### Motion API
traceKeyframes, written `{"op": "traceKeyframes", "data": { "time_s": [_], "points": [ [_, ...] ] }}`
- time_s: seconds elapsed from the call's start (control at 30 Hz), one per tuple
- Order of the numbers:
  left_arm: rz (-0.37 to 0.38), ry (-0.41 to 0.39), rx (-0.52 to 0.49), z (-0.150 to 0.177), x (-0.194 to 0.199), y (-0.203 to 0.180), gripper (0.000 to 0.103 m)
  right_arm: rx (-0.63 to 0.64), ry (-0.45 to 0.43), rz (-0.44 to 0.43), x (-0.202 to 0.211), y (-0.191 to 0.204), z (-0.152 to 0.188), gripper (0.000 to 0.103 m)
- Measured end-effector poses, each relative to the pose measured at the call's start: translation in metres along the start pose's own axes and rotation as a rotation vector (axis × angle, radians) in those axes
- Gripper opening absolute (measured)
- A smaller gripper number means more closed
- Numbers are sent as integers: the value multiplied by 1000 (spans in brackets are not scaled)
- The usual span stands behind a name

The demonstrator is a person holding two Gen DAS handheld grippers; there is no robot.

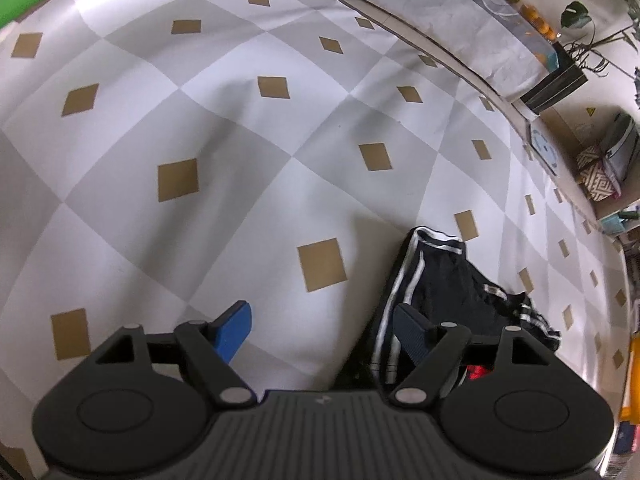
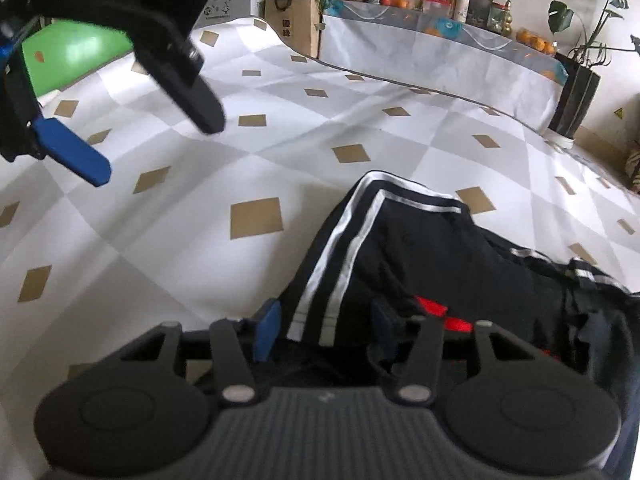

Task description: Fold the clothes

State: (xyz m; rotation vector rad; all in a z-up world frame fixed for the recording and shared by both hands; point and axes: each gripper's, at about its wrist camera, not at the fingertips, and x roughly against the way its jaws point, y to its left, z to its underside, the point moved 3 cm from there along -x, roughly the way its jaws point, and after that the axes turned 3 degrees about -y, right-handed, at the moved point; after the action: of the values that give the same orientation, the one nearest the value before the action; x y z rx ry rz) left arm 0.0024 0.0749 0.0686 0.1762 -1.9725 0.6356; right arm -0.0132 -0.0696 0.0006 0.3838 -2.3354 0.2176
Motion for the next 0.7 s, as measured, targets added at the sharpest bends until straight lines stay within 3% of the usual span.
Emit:
{"op": "traceKeyframes", "data": {
  "time_s": [0.17, 0.3, 0.43, 0.7],
  "points": [
    [4, 3, 2, 1, 1, -3, 77, -14, -1, -15, -8, -1, 2, 41],
    [-11, -6, 16, 0, 1, 0, 77, -3, -9, -8, -8, 3, 0, 15],
    [-14, -2, 8, 1, 0, -2, 77, -91, -5, -23, -6, -9, -3, 1],
    [-27, 6, -8, 3, -4, -4, 77, -216, -86, 16, 13, -44, -25, 1]
  ]
}}
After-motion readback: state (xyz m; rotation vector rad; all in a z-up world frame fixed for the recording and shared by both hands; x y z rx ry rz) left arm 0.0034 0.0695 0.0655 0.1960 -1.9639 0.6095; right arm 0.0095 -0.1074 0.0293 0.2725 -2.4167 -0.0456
